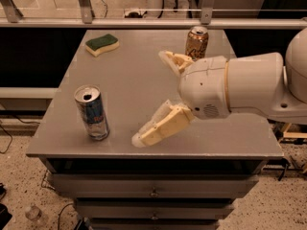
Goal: Move redbull can near sponge
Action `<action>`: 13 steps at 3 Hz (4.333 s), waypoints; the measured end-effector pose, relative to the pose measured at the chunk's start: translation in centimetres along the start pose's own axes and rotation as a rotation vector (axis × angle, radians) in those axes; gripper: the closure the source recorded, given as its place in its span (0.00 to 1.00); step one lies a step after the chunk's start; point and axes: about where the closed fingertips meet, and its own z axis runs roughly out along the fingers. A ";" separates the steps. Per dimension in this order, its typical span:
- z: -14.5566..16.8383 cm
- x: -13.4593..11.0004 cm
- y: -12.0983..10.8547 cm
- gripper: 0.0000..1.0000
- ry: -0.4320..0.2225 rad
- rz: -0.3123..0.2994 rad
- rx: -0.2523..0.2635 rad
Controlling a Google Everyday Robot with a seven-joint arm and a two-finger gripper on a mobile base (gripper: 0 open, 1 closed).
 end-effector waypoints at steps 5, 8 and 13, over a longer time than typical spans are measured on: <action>10.7 1.0 1.3 0.00 -0.225 0.089 -0.104; 13.5 1.5 2.6 0.16 -0.327 0.112 -0.155; 13.9 0.8 3.2 1.00 -0.330 0.099 -0.168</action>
Offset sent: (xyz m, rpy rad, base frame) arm 0.0331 0.0566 -0.0481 0.1848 0.0699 0.0753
